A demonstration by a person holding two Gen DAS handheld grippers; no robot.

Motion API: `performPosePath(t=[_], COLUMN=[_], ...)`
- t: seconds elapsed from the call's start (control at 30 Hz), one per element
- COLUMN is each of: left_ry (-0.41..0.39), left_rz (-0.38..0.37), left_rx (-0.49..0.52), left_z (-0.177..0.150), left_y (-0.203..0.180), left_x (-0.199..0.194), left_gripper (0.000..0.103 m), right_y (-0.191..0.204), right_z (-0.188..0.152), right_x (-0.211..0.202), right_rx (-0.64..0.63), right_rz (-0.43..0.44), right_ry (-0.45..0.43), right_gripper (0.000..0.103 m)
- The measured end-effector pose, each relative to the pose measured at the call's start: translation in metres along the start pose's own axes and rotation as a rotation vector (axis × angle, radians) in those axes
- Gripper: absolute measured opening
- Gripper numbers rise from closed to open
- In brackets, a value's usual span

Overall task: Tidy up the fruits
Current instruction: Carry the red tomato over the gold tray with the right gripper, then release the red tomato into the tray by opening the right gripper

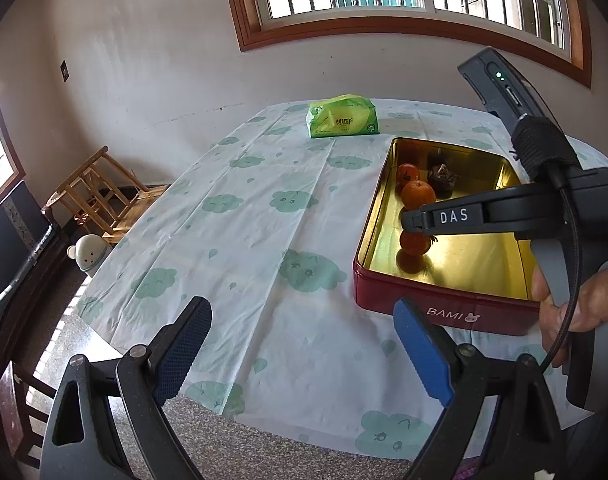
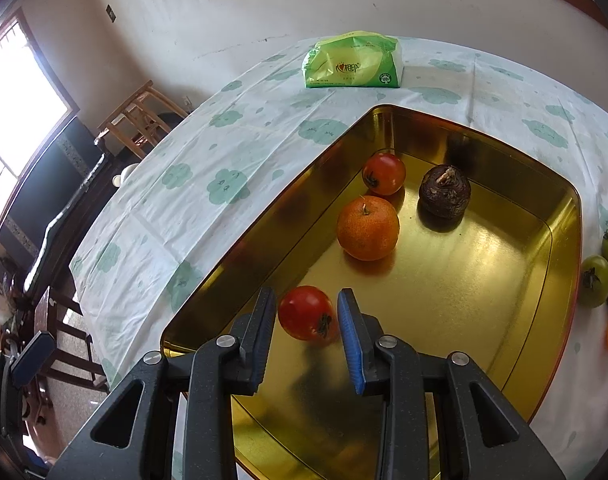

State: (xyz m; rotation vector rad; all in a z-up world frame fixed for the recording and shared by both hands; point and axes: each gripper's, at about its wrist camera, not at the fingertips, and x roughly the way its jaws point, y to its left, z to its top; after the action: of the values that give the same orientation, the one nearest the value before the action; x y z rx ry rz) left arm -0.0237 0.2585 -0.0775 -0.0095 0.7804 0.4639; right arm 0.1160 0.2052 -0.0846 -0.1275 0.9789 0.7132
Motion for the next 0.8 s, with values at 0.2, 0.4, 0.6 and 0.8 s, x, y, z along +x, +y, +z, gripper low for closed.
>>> performPosePath(t=[0.2,0.4,0.6,0.8], left_ry=[0.001,-0.003,-0.015,-0.043], left_rz=[0.0,0.002,0.0,-0.003], left_rx=[-0.001,0.009,0.028,0.067], left_z=[0.001,0.002,0.004,0.007], left_y=[-0.001,-0.004,-0.015,-0.032], left_x=[0.0,-0.003,-0.011,-0.025], left_gripper=[0.091,0.091,0.091,0.091], right_y=[0.001,0.0,-0.001,-0.02], right_z=[-0.001,-0.009,-0.03,-0.066], right_x=[-0.009,-0.029,-0.066,-0.116], right_rx=[0.003,-0.007,-0.053,-0.102], right_rz=[0.03,0.035,-0.01,-0.114], right_ry=[-0.028,-0.089,-0.185,-0.309], right_gripper=[0.034,0.034,0.034,0.034])
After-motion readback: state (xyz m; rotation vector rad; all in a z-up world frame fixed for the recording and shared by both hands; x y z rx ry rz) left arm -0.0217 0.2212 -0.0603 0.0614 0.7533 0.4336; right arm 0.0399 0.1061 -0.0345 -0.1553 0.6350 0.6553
